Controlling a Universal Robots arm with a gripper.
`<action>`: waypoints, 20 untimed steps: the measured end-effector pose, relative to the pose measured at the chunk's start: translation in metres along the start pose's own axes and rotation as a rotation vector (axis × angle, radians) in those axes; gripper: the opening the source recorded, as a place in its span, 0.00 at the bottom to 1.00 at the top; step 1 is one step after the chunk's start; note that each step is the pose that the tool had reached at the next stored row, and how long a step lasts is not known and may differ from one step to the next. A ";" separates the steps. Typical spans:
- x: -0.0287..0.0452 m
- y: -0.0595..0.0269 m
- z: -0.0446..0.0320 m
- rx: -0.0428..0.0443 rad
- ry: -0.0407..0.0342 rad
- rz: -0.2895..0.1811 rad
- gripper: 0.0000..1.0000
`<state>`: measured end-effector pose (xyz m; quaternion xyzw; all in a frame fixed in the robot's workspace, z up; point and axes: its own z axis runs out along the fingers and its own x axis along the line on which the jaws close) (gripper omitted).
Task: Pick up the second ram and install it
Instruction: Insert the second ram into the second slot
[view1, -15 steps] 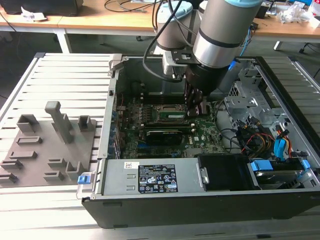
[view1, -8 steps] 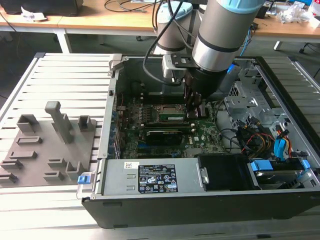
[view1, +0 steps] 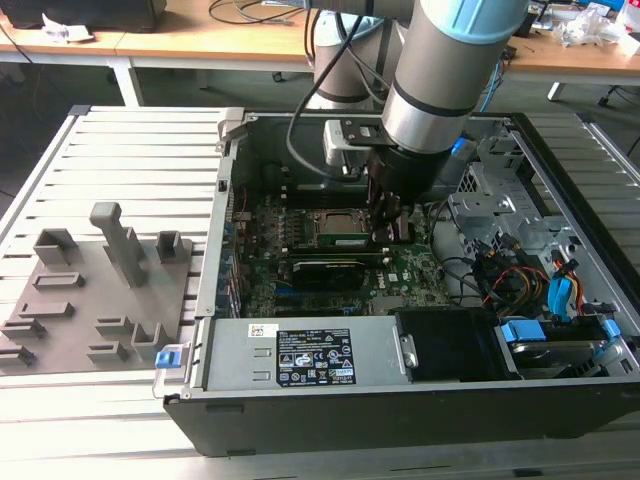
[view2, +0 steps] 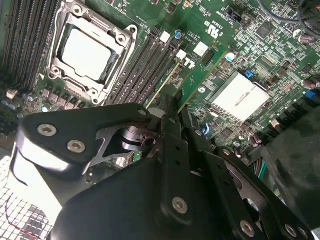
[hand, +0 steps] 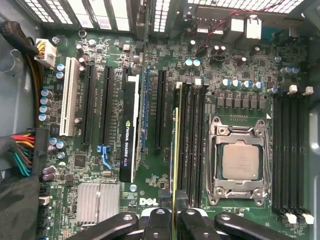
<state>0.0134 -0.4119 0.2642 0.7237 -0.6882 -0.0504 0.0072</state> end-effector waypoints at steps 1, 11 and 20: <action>0.0000 -0.0001 0.0015 0.0000 0.0000 0.000 0.14; 0.0003 -0.0010 0.0116 0.0000 -0.0001 0.000 0.14; 0.0006 -0.0019 0.0231 0.0000 0.0000 0.000 0.14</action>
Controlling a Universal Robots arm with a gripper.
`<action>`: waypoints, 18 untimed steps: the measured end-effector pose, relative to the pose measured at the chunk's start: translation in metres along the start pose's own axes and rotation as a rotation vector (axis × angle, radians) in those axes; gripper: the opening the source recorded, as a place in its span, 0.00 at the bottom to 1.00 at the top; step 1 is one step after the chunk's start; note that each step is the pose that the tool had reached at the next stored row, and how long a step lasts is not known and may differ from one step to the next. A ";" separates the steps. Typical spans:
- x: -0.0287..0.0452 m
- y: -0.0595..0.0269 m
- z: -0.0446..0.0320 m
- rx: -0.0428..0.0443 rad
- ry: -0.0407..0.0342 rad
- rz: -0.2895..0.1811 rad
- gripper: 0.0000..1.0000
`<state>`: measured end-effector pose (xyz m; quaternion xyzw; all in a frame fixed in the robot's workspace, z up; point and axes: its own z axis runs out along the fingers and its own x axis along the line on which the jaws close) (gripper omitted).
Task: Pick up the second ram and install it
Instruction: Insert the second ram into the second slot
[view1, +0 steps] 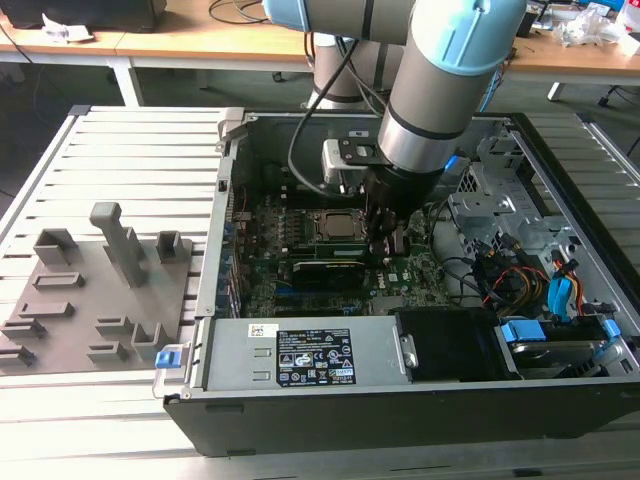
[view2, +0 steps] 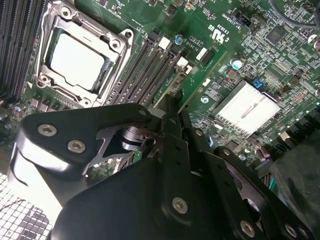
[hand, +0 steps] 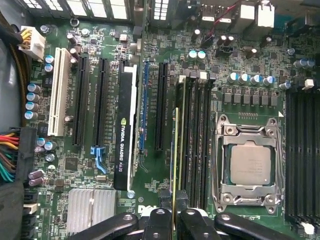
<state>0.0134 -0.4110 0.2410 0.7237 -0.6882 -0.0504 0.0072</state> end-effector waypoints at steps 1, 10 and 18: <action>0.0000 -0.0001 0.0013 0.0000 -0.0001 0.000 0.14; 0.0001 -0.0009 0.0105 0.0001 -0.0001 0.000 0.14; 0.0002 -0.0013 0.0162 0.0005 0.0000 0.000 0.14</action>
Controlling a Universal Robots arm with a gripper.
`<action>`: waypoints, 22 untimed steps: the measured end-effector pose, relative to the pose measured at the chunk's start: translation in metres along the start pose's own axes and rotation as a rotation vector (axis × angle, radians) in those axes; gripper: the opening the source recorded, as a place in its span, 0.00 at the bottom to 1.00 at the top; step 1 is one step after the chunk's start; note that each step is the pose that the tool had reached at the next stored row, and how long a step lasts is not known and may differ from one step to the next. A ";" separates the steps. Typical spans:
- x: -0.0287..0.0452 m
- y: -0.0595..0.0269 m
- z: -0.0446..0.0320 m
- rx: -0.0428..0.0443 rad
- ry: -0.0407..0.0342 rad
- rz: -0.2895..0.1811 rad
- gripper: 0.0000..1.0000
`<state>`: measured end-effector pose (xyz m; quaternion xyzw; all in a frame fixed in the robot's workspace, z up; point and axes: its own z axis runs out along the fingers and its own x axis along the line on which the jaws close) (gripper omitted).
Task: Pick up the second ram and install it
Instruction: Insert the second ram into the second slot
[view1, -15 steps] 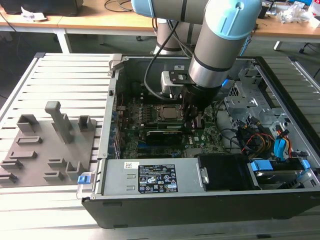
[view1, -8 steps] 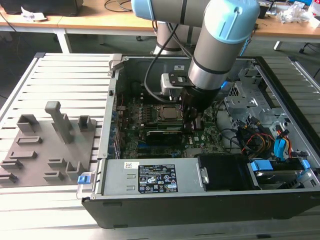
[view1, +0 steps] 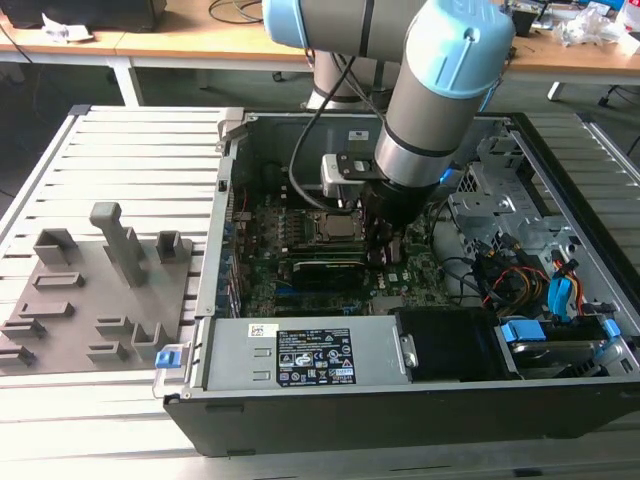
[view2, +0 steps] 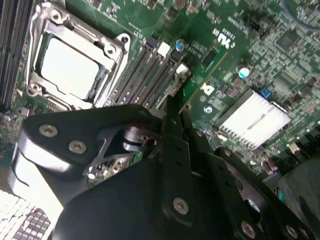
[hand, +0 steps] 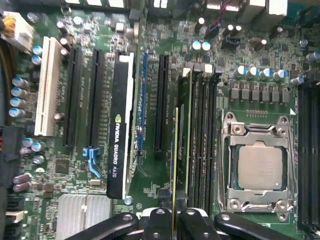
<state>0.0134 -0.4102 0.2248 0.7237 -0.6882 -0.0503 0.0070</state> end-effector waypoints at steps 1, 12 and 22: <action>-0.0002 0.0003 -0.0039 0.0000 0.0002 0.000 0.14; -0.0177 0.0268 -0.0101 0.0044 -0.0126 -0.001 0.14; -0.0200 0.0315 0.0052 0.0061 -0.0461 -0.004 0.14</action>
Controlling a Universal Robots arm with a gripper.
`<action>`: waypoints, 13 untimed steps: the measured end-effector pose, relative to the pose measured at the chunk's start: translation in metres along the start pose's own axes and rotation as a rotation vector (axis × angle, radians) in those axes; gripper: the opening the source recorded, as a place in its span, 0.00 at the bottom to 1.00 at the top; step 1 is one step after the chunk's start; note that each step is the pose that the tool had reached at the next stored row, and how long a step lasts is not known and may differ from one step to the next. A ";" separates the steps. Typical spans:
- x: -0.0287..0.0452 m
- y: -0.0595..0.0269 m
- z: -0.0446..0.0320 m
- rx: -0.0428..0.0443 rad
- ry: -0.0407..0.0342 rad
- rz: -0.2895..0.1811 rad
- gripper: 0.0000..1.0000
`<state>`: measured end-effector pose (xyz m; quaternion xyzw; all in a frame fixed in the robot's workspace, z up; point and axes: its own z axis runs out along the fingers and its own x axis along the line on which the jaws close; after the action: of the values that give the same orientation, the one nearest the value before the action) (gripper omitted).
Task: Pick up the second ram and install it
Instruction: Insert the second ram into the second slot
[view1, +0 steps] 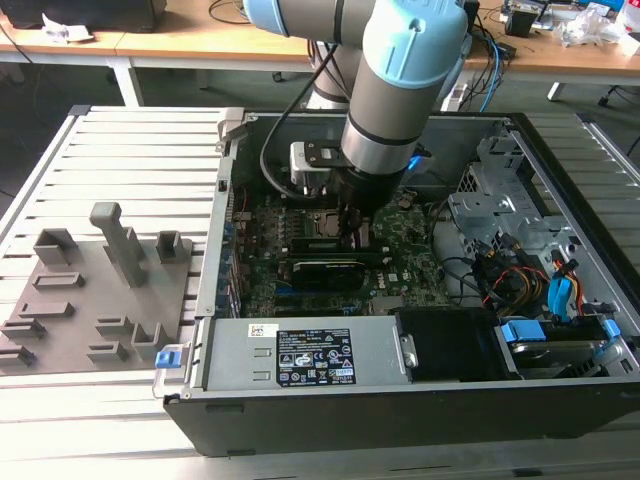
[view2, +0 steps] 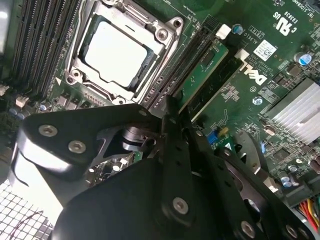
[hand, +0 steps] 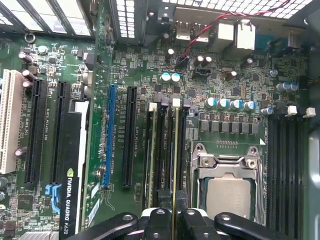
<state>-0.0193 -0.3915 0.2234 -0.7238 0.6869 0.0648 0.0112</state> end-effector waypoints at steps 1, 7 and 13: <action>0.0002 -0.0001 0.0017 -0.0001 0.0000 0.000 0.14; 0.0002 0.0003 0.0057 0.0000 0.0001 0.000 0.14; 0.0006 0.0001 0.0086 -0.0001 0.0004 0.000 0.14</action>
<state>-0.0200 -0.3912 0.2148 -0.7238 0.6869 0.0647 0.0111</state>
